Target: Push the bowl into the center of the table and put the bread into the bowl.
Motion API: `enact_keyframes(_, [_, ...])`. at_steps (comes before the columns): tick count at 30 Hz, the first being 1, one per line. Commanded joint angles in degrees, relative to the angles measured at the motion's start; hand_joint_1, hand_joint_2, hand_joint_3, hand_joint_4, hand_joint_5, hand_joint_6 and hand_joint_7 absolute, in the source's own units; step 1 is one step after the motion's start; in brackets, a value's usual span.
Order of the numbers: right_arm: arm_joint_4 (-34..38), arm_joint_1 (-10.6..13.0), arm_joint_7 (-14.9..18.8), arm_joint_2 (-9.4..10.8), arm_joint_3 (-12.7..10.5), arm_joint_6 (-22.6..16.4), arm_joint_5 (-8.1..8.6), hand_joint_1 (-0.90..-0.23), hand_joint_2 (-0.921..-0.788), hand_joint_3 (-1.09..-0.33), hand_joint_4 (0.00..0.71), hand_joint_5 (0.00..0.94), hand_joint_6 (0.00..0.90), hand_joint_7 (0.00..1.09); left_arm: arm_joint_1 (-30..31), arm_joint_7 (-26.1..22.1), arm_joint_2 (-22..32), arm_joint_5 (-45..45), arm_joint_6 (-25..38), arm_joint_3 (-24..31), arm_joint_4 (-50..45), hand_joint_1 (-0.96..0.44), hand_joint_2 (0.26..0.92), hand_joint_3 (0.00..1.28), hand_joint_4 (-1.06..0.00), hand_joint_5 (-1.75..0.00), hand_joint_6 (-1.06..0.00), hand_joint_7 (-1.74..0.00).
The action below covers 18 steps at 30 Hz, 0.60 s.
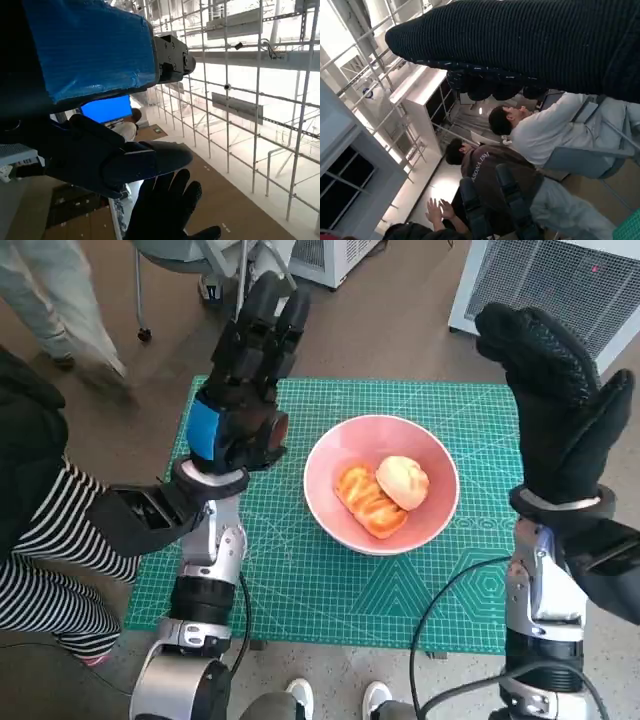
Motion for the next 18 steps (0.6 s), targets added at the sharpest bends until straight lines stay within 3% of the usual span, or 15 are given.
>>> enact_keyframes(1, [0.3,0.5,-0.7,0.1,0.1,0.9,-1.24,-0.676,-0.921,-0.761,0.183,0.000,0.087,0.44,1.2,0.1,0.2,0.7,-0.2,-0.3,-0.7,-0.71,0.921,0.57,-0.09,-0.01,-0.12,-0.07])
enact_keyframes(18, [0.3,-0.2,-1.4,0.3,0.1,1.7,-1.93,-0.672,-0.921,-0.762,0.182,0.000,0.089,0.43,2.4,-0.2,0.9,-0.7,2.7,-0.1,-3.1,-0.71,0.921,0.52,-0.10,-0.01,-0.12,-0.08])
